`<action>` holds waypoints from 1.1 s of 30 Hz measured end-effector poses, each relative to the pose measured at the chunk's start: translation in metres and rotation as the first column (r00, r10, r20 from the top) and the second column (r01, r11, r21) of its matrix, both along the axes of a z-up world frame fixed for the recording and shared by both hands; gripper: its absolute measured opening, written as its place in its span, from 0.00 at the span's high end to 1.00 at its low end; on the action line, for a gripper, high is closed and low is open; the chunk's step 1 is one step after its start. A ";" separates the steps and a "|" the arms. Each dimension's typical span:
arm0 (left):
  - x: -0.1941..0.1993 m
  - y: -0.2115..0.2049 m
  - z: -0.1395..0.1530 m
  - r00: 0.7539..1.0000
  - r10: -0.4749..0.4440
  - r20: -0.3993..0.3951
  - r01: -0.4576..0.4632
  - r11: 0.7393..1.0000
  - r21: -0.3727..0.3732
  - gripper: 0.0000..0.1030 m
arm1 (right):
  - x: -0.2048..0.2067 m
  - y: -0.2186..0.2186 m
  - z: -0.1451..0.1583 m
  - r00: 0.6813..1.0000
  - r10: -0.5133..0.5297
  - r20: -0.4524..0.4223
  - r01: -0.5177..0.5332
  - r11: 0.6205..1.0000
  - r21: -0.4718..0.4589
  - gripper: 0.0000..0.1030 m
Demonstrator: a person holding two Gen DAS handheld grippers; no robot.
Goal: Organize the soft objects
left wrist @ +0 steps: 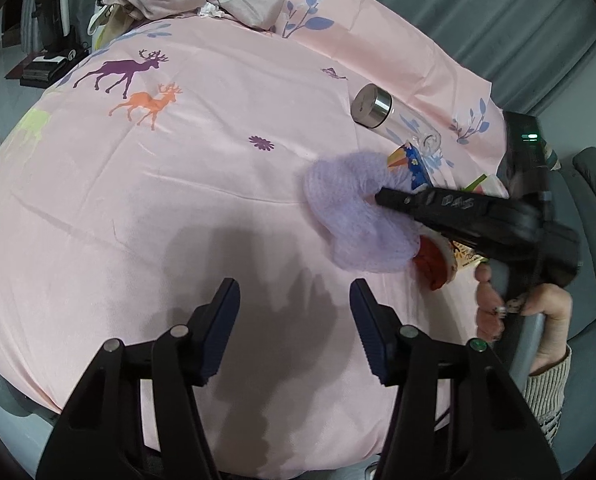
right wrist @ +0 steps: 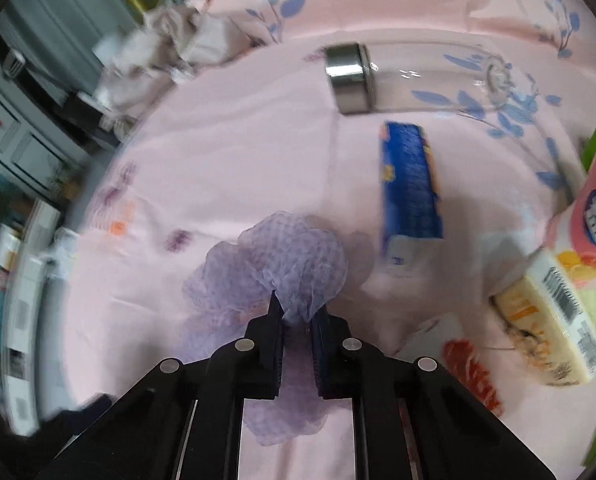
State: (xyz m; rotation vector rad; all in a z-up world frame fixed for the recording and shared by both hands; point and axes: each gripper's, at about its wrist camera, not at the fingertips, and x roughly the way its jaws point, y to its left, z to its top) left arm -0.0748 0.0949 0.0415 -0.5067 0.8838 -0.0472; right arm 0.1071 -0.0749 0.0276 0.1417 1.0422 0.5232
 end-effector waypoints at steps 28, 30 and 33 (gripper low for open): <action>0.027 -0.095 -0.032 0.960 -0.270 -0.075 0.265 0.962 -0.070 0.82 | -0.074 -0.077 -0.031 0.987 -0.062 -0.147 0.076 0.992 0.095 0.87; 0.027 -0.100 -0.029 0.959 -0.277 -0.067 0.274 0.960 -0.054 0.90 | -0.075 -0.080 -0.030 0.988 -0.057 -0.142 0.075 0.989 0.124 0.87; 0.024 -0.106 -0.020 0.958 -0.284 -0.038 0.284 0.959 -0.004 0.90 | -0.079 -0.084 -0.024 0.991 -0.057 -0.121 0.076 0.985 0.154 0.87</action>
